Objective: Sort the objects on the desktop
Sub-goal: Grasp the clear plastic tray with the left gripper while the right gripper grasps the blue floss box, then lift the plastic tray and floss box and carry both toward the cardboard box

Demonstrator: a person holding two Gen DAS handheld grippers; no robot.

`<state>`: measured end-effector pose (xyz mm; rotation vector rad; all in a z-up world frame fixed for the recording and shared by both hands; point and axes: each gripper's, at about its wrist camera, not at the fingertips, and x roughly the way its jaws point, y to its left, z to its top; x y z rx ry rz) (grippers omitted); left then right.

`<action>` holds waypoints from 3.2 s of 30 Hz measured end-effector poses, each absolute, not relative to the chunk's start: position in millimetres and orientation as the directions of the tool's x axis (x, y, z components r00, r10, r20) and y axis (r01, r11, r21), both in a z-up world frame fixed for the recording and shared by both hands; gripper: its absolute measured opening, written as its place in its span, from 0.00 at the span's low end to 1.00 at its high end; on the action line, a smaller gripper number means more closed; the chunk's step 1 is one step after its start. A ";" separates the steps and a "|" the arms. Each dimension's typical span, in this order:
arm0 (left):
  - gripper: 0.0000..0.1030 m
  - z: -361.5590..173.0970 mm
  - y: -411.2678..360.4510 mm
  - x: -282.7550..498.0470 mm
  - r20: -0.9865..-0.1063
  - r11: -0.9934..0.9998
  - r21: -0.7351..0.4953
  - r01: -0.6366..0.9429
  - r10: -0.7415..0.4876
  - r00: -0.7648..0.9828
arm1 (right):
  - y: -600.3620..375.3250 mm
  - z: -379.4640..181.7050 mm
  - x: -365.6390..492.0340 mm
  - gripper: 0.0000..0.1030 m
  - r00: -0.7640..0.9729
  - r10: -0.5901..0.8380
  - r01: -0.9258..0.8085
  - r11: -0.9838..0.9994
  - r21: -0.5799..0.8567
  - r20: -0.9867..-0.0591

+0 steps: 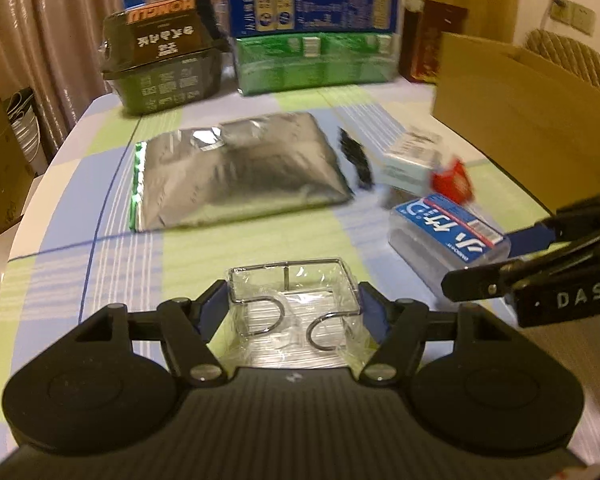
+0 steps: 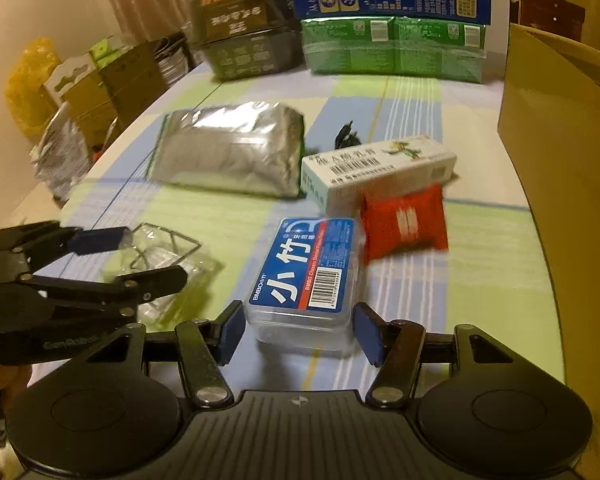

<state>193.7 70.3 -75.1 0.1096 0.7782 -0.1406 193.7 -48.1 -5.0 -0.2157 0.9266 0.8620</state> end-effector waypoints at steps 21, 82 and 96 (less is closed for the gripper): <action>0.75 -76.7 55.4 122.8 -0.701 0.989 0.064 0.137 -0.053 0.712 | -96.2 -12.8 158.4 0.77 0.391 0.518 -0.683 0.717 0.137 -0.761; 0.60 30.9 -53.5 92.4 -0.610 0.992 0.035 0.120 -0.074 0.789 | -183.6 142.6 164.0 0.53 0.561 0.592 -0.663 0.740 0.114 -0.579; 0.60 59.8 -123.1 111.6 -0.587 0.979 0.031 0.203 -0.146 0.796 | -273.7 175.6 211.1 0.53 0.650 0.501 -0.574 0.817 0.063 -0.571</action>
